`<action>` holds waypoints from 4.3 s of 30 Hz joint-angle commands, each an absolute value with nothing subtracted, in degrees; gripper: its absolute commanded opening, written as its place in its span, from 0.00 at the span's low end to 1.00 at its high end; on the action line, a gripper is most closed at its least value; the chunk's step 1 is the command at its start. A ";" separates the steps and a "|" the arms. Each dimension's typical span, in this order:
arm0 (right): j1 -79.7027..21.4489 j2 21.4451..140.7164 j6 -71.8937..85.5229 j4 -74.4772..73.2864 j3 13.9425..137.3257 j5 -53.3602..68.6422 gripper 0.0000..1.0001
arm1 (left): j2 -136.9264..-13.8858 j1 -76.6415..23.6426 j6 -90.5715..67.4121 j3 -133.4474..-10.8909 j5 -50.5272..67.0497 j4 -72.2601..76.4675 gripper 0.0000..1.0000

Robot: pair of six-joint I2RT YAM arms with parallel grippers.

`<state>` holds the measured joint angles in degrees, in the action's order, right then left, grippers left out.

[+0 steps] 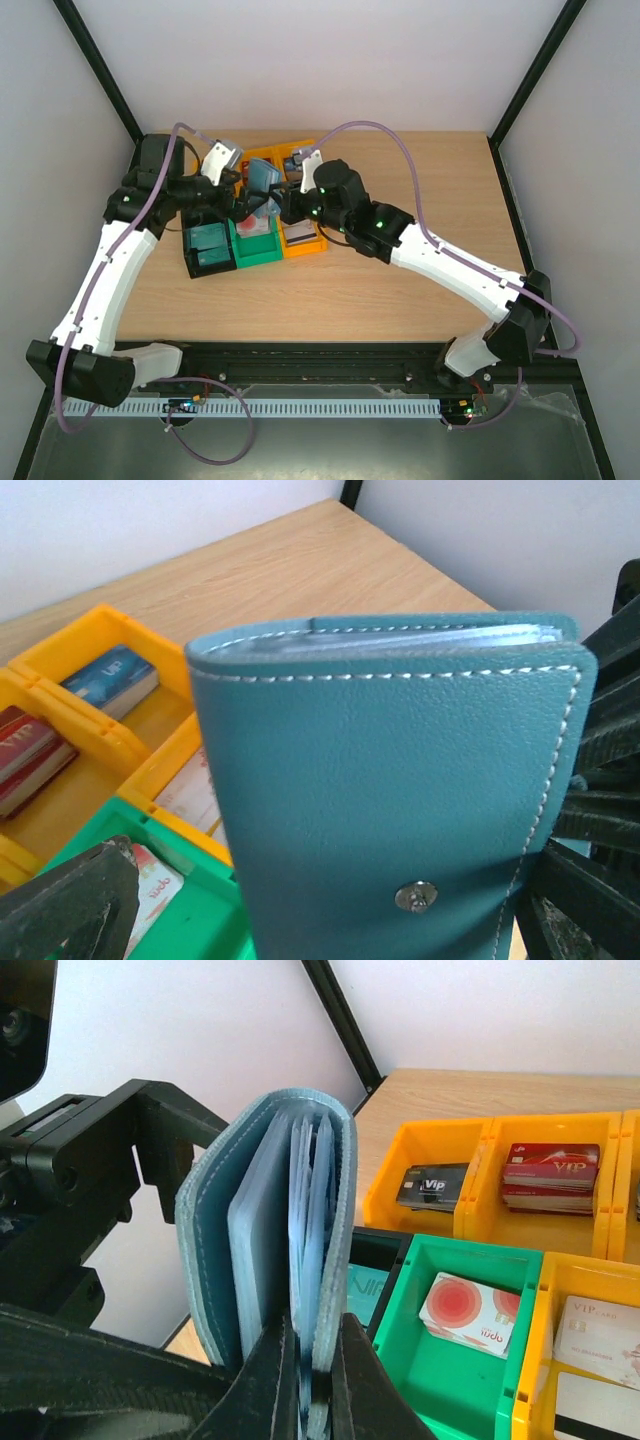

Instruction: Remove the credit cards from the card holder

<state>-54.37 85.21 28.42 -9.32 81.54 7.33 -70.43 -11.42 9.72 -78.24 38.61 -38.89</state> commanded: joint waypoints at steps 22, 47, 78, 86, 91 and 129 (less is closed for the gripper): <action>-45.23 76.15 16.07 -10.18 80.14 43.16 0.02 | -66.84 -2.94 19.67 -79.20 55.80 -48.80 0.45; -43.17 77.64 19.07 3.25 72.16 47.72 0.02 | -66.18 -0.54 26.25 -79.72 67.73 -54.07 0.61; -38.57 77.66 28.38 14.70 67.07 60.67 0.02 | -66.66 0.48 15.80 -72.59 68.47 -42.72 0.55; -38.83 83.09 28.94 15.81 70.37 59.84 0.02 | -66.84 -2.19 16.85 -71.95 71.09 -43.11 0.30; -38.85 86.57 27.86 13.56 72.88 57.44 0.02 | -66.49 -2.29 17.09 -71.87 71.21 -43.35 0.02; -40.36 92.73 35.82 14.81 73.92 35.94 0.49 | -65.13 -2.78 8.54 -69.60 49.44 -36.67 0.02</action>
<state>-44.36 96.20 30.76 5.96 79.00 29.45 -66.39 -4.40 6.42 -67.24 44.14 -34.35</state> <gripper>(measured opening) 0.637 0.054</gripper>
